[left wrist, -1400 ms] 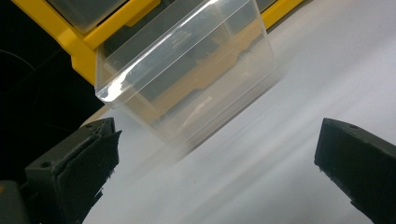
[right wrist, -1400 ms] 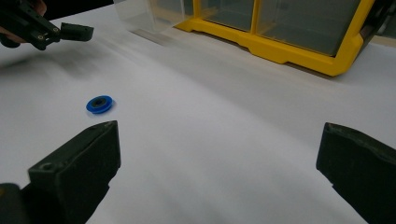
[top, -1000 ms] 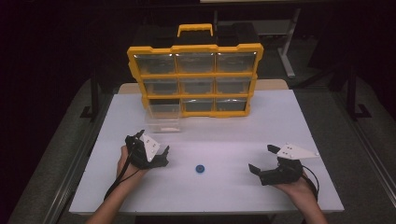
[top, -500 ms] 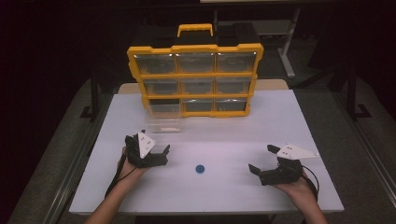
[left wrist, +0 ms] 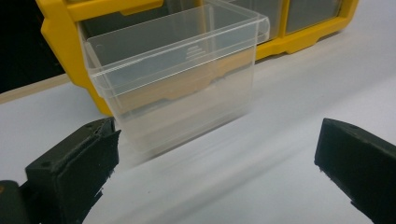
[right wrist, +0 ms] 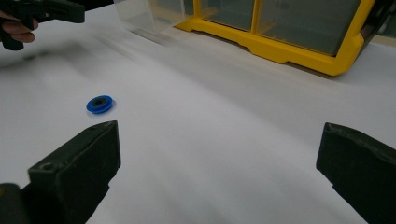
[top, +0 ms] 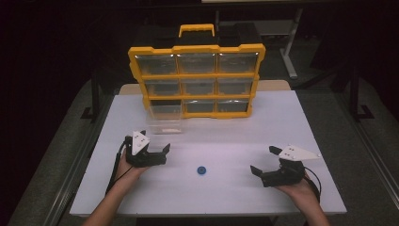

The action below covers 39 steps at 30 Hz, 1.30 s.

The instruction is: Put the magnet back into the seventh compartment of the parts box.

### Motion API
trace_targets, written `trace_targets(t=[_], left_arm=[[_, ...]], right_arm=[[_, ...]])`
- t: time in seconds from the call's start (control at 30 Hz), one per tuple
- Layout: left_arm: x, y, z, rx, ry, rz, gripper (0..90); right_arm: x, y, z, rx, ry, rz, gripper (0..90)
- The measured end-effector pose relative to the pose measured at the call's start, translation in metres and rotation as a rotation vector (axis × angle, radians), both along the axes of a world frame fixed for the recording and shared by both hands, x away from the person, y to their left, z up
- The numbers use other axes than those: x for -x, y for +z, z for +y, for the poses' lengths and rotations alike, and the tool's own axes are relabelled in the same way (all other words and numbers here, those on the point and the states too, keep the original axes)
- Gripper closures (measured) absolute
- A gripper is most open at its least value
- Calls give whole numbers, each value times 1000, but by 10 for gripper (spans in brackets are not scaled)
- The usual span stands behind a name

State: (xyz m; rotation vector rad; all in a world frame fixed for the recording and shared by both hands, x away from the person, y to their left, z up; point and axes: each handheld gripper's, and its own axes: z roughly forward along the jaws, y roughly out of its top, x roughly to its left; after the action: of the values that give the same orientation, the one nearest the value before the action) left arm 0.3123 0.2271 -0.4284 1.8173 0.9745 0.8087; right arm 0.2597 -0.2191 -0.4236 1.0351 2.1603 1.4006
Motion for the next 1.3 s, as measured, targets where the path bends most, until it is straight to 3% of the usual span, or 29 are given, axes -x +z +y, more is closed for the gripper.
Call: trace_targets(t=[0.17, 0.3, 0.5, 0.77, 1.17, 1.3], left_arm=[[1, 1, 0, 1, -20, 6, 0], [0, 2, 2, 19, -33, 33, 0], [0, 7, 4, 39, -51, 30, 0], [5, 11, 10, 118, -80, 45, 0], [16, 10, 19, 95, -111, 38, 0], [21, 10, 20, 111, -117, 39, 0]], right_arm=[[-1, 0, 0, -1, 2, 0, 0], [0, 0, 0, -1, 2, 1, 0], [-1, 0, 0, -1, 4, 1, 0], [-1, 0, 1, -2, 5, 1, 0], [-1, -1, 1, -4, 4, 4, 0], [-1, -1, 1, -2, 4, 3, 0]])
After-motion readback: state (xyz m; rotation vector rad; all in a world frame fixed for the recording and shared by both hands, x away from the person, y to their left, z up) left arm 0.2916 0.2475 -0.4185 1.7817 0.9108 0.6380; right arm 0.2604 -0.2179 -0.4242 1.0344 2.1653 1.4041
